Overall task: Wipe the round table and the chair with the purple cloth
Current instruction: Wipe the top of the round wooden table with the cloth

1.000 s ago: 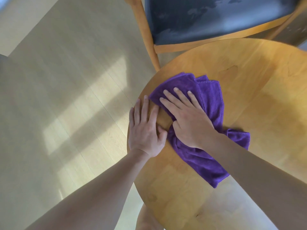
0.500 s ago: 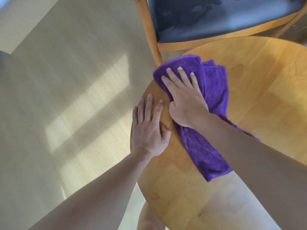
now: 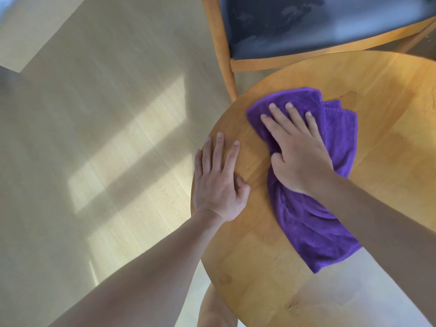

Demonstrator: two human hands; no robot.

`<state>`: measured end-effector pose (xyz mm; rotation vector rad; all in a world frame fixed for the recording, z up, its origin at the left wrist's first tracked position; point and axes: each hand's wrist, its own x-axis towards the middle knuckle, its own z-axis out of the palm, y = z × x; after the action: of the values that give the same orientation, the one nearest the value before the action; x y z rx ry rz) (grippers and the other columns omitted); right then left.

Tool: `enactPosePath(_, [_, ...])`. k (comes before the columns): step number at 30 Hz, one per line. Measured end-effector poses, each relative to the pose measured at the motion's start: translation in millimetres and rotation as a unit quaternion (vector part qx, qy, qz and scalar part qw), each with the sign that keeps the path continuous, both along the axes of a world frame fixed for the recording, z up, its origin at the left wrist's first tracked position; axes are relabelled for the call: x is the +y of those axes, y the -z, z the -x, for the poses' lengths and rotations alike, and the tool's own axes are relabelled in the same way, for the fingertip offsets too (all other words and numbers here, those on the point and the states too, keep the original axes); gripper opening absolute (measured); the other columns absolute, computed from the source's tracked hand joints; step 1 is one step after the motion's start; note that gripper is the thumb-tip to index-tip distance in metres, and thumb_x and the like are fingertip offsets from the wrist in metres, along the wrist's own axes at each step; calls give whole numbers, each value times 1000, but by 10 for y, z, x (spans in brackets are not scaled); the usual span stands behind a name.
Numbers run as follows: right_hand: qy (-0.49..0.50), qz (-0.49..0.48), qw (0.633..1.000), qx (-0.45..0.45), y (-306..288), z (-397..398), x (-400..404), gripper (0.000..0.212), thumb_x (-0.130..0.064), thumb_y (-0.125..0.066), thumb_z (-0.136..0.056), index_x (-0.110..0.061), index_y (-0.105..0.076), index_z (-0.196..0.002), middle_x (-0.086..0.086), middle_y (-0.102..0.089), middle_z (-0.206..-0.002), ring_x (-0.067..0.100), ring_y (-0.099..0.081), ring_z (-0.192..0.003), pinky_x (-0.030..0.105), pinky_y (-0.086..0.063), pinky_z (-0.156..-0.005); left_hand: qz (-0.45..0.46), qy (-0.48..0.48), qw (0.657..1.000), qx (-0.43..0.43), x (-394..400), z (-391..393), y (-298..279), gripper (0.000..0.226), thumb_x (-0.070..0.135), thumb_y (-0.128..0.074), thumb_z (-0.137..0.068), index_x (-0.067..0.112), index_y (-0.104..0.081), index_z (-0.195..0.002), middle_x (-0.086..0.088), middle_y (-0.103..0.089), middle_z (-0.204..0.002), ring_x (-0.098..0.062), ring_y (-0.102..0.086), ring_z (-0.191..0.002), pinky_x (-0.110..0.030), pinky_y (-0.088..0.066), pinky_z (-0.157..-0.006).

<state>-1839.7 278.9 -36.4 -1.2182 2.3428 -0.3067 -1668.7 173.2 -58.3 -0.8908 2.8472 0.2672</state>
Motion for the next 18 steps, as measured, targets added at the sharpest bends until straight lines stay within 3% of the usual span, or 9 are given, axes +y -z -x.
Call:
enactPosePath(5, [33,1,999,10,8,10,-488,75,-16,-41,-90,-22,-18,-161,-3,-3,-171,22,8,-156,48,8,-126,3,1,1000,-1,0,-6,3,77,40,-44,-86,23,-29,-160,-11,-16,-171,-33,-9,-158,-53,-15,-127])
enactPosePath(11, [-67,28,997,-9,-2,-203,-408,86,-31,-6,-77,-20,-25,-160,-2,-10,-170,23,2,-157,47,4,-126,2,0,1000,1,-4,-2,-9,76,39,-44,-85,21,-34,-157,-12,-18,-170,-34,-10,-158,-55,-17,-126])
enactPosePath(18, [-101,10,995,-18,-28,-252,78,83,-27,-13,-78,-23,-23,-161,-6,-9,-170,16,3,-157,44,2,-127,-7,-2,1000,11,2,-1,-12,71,36,-46,-84,19,-38,-152,-12,-18,-170,-33,-10,-158,-55,-17,-126])
